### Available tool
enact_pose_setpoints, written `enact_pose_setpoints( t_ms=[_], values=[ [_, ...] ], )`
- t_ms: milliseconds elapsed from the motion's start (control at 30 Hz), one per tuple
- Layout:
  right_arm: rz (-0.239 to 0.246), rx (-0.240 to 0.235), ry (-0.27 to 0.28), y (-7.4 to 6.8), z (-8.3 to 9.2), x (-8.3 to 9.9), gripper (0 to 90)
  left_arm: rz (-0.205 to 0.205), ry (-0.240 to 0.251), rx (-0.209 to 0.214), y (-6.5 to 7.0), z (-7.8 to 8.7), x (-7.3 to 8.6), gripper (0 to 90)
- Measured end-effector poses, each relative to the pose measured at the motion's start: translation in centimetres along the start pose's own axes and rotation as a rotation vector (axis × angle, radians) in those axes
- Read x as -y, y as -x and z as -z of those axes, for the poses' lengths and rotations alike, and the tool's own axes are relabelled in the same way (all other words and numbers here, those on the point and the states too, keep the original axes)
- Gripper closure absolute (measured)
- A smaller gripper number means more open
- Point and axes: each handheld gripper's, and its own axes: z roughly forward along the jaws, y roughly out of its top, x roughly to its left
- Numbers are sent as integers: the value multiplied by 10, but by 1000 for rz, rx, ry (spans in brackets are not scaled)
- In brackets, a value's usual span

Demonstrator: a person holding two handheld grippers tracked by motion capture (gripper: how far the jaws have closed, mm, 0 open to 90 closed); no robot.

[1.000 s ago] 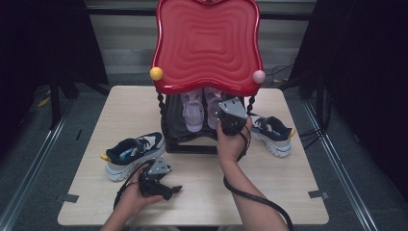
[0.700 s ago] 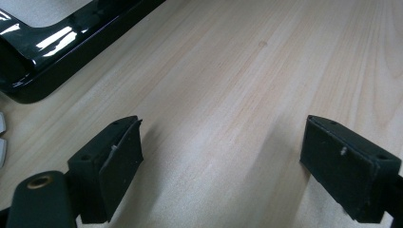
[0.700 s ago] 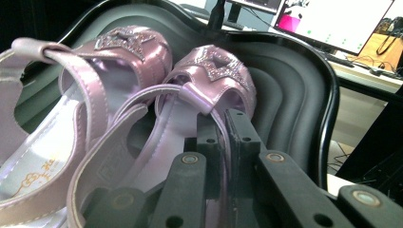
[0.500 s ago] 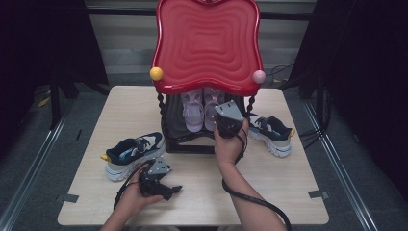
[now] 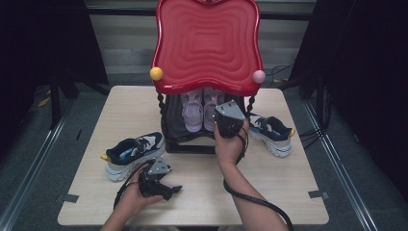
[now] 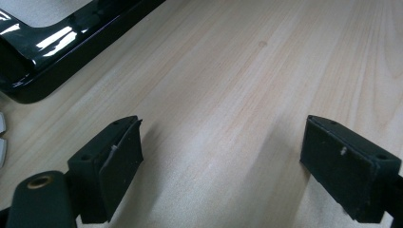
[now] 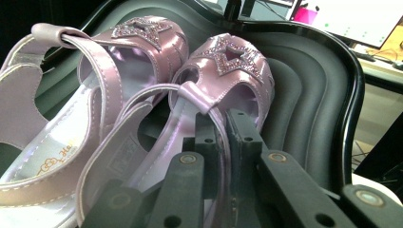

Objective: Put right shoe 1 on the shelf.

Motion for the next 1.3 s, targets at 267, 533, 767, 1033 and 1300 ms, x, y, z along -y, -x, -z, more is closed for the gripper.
enact_pose_setpoints(
  t_ms=[267,533,767,1033,1300],
  values=[
    [20,-5,-14,1,1,-2,758,0,0,0,0,0,0,131],
    [26,-33,16,2,10,-4,657,0,0,0,0,0,0,131],
    [40,-61,35,2,21,-6,628,0,0,0,0,0,0,131],
    [25,-121,23,7,32,-4,577,0,0,0,0,0,0,131],
    [48,-211,11,7,43,-4,450,1,1,0,0,0,0,131]
  ],
)
